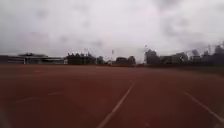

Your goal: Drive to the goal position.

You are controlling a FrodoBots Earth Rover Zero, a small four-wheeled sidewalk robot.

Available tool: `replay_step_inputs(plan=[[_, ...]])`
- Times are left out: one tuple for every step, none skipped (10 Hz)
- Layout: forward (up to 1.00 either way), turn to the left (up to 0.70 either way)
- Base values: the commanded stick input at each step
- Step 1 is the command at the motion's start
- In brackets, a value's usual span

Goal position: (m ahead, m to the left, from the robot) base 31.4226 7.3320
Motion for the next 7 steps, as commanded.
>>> replay_step_inputs(plan=[[0.50,0.00],[0.50,0.00],[0.50,0.00],[0.50,0.00],[0.50,0.00],[0.50,0.00],[0.50,0.00]])
